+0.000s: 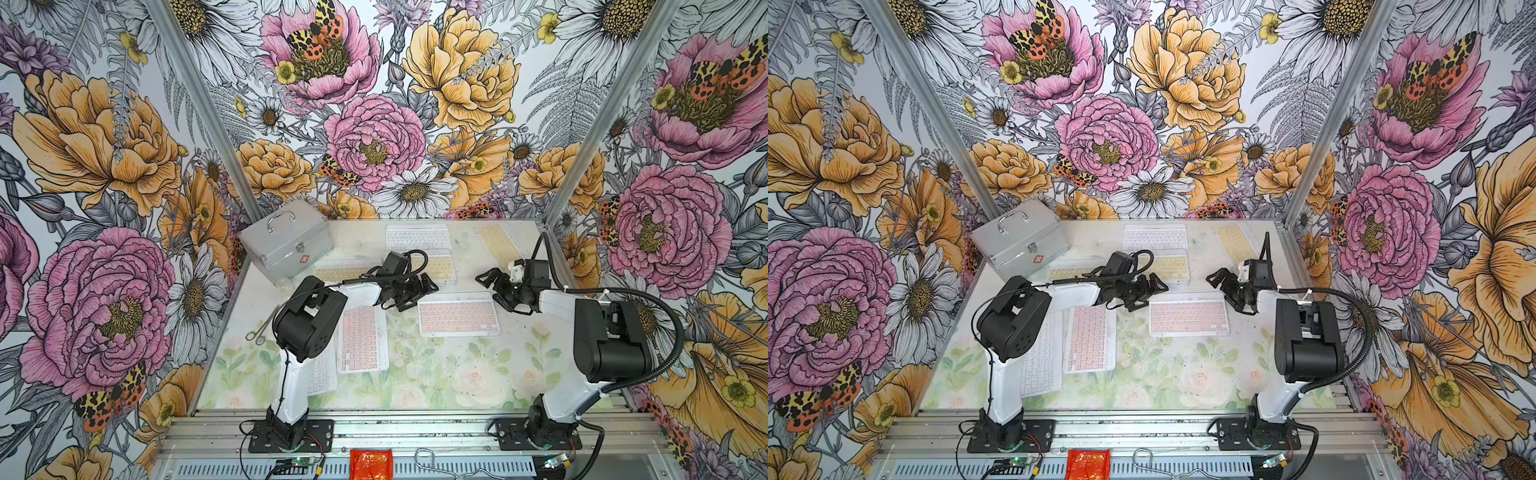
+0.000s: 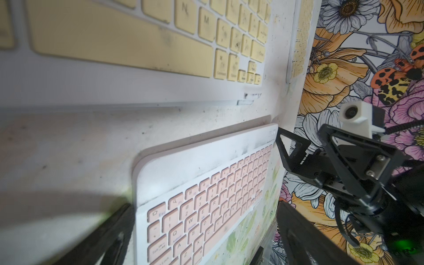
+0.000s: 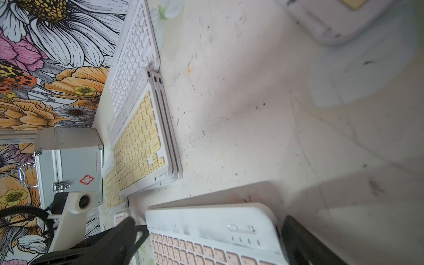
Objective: Stack the numeric keypads
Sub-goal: Pick up the numeric keypad from the center of the board.
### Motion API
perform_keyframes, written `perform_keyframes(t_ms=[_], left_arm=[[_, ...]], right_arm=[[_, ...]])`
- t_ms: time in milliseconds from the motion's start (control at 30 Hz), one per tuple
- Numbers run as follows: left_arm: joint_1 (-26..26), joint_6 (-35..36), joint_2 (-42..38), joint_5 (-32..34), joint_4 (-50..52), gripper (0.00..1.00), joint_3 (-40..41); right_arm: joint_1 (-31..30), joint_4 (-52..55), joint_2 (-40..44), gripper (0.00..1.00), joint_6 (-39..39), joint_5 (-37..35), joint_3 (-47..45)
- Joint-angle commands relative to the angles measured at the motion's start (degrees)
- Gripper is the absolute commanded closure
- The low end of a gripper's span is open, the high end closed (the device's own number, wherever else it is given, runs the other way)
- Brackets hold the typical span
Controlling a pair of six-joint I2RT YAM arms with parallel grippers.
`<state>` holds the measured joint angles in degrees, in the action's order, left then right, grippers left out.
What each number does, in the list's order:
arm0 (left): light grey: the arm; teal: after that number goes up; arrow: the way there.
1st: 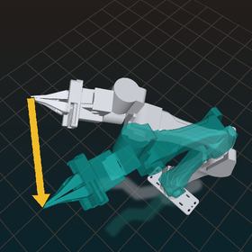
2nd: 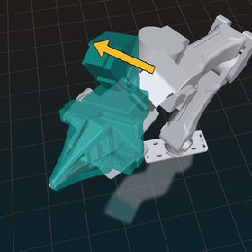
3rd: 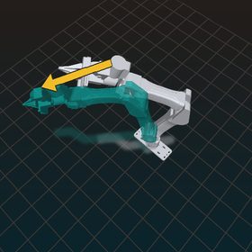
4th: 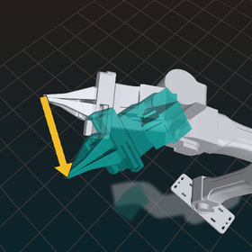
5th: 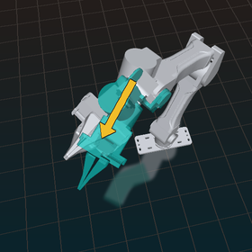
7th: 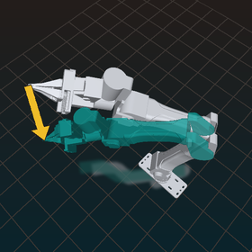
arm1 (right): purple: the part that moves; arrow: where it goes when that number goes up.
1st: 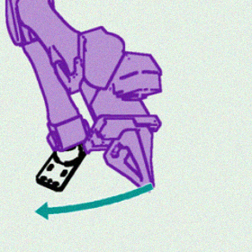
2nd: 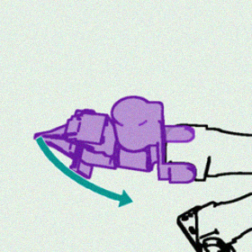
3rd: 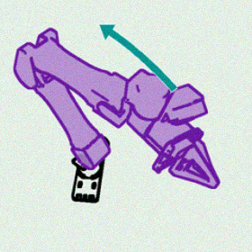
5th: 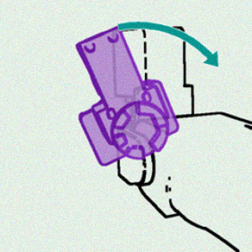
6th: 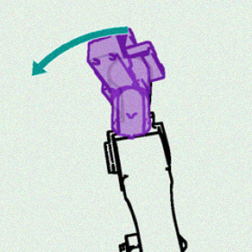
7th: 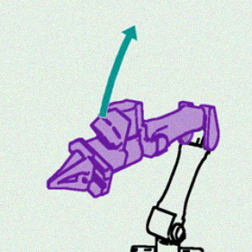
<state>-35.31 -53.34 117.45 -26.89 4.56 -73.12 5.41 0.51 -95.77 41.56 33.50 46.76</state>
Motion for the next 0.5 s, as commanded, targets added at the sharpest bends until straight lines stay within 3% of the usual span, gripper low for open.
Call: perform_keyframes(t_ms=[0,233,467], left_arm=[[0.2,1.2,4.1,1.5,3.9,0.01,1.6],[0.2,1.1,4.4,1.3,3.2,0.01,1.7],[0.4,0.7,4.5,1.2,2.4,0.01,2.2]], right_arm=[[-1.8,-1.3,3.2,0.0,1.7,4.6,-1.0],[-2.9,-4.8,6.5,0.0,2.7,6.2,-3.4],[-3.5,-14.0,6.8,0.0,8.5,7.7,-6.3]])
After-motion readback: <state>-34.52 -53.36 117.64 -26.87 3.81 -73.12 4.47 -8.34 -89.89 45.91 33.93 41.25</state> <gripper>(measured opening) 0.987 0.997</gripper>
